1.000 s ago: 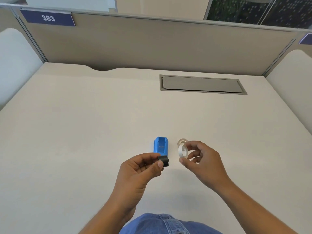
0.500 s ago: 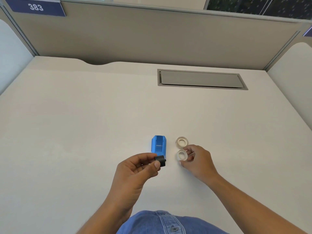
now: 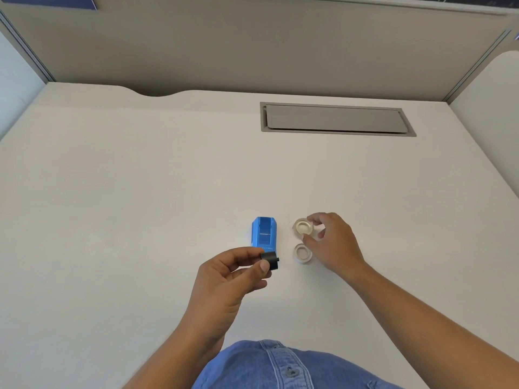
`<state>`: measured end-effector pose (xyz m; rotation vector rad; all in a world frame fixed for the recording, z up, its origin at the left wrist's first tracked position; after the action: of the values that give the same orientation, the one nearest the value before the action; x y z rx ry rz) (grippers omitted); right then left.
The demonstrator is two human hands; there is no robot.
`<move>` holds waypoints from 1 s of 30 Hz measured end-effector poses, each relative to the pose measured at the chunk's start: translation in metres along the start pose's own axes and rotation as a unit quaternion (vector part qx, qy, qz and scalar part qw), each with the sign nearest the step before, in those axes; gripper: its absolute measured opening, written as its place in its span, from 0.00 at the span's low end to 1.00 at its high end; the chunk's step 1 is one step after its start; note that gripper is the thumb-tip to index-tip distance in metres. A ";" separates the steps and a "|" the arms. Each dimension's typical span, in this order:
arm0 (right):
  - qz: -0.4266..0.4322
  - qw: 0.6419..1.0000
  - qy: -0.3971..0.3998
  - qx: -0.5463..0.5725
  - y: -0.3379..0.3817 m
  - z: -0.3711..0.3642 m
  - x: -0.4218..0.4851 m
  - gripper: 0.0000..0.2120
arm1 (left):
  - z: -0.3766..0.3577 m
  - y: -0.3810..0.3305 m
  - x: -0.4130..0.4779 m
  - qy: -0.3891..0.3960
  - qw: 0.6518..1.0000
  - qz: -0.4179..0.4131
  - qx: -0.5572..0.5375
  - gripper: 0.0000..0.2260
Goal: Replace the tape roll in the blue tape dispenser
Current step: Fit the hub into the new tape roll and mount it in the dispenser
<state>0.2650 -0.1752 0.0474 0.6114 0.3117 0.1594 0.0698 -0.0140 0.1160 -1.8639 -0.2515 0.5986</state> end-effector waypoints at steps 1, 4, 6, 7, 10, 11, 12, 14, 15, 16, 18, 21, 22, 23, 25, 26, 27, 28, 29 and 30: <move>-0.001 1.000 0.010 -0.016 0.002 -0.002 0.004 0.18 | 0.000 0.000 0.000 0.000 1.000 -0.001 -0.001 0.16; -0.001 0.996 0.038 -0.078 0.009 -0.009 0.015 0.25 | 0.001 -0.002 0.001 -0.005 1.000 -0.005 -0.002 0.18; 0.003 0.992 0.050 -0.117 0.013 -0.014 0.018 0.26 | 0.003 -0.003 0.000 -0.008 1.000 -0.009 -0.005 0.18; 0.004 0.990 0.054 -0.127 0.014 -0.016 0.019 0.26 | 0.004 -0.004 0.000 -0.010 1.000 -0.011 -0.006 0.17; 0.009 0.988 0.065 -0.139 0.017 -0.021 0.021 0.24 | 0.007 -0.004 -0.002 -0.015 1.000 -0.012 -0.005 0.16; 0.014 0.987 0.066 -0.143 0.018 -0.021 0.021 0.23 | 0.008 -0.005 -0.003 -0.016 1.000 -0.012 -0.005 0.16; 0.021 0.987 0.064 -0.145 0.019 -0.020 0.020 0.22 | 0.008 -0.005 -0.004 -0.016 1.000 -0.012 -0.005 0.15; 0.033 0.990 0.054 -0.126 0.024 -0.014 0.018 0.21 | 0.008 -0.007 -0.006 -0.015 1.000 -0.015 -0.009 0.13; 0.042 0.992 0.045 -0.106 0.028 -0.009 0.016 0.20 | 0.008 -0.008 -0.007 -0.017 1.000 -0.016 -0.011 0.13; 0.053 0.995 0.035 -0.081 0.032 -0.002 0.013 0.19 | 0.009 -0.009 -0.008 -0.019 1.000 -0.017 -0.012 0.14; 0.079 0.996 0.022 -0.025 0.044 0.010 0.004 0.17 | 0.009 -0.013 -0.010 -0.019 1.000 -0.020 -0.009 0.14; 0.115 0.991 0.058 0.026 0.061 0.019 -0.018 0.13 | 0.009 -0.023 -0.014 -0.013 0.999 -0.038 -0.001 0.11; 0.123 0.989 0.079 0.035 0.064 0.020 -0.026 0.12 | 0.009 -0.027 -0.015 -0.012 0.999 -0.046 0.000 0.10; 0.130 0.986 0.097 0.044 0.068 0.021 -0.035 0.11 | 0.009 -0.031 -0.015 -0.012 0.999 -0.053 0.001 0.10; 0.143 0.980 0.115 0.076 0.073 0.025 -0.052 0.10 | 0.009 -0.039 -0.016 -0.016 0.998 -0.064 0.004 0.12; 0.148 0.977 0.118 0.097 0.076 0.029 -0.060 0.09 | 0.009 -0.042 -0.016 -0.019 0.998 -0.067 0.004 0.12; 0.150 0.974 0.119 0.120 0.079 0.033 -0.068 0.09 | 0.009 -0.045 -0.017 -0.020 0.997 -0.071 0.005 0.12; 0.151 0.971 0.121 0.143 0.082 0.037 -0.076 0.08 | 0.009 -0.047 -0.017 -0.021 0.997 -0.074 0.007 0.12; 0.152 0.966 0.125 0.166 0.085 0.040 -0.083 0.07 | 0.009 -0.048 -0.017 -0.021 0.997 -0.075 0.008 0.12; 0.156 0.961 0.129 0.188 0.088 0.044 -0.091 0.07 | 0.010 -0.049 -0.018 -0.021 0.997 -0.076 0.010 0.12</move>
<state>0.1888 -0.1493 0.1551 1.0211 0.5023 0.4940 0.0555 0.0041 0.1637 -1.7960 -0.4089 0.5343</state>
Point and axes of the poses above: each hand's wrist, its own x-axis towards the middle knuckle, its own z-axis out of the back of the hand, y = z × x, the point moved 7 cm from there along x, towards the middle knuckle, and after that the axes turned 9 degrees about -z, right-handed, at the moved point
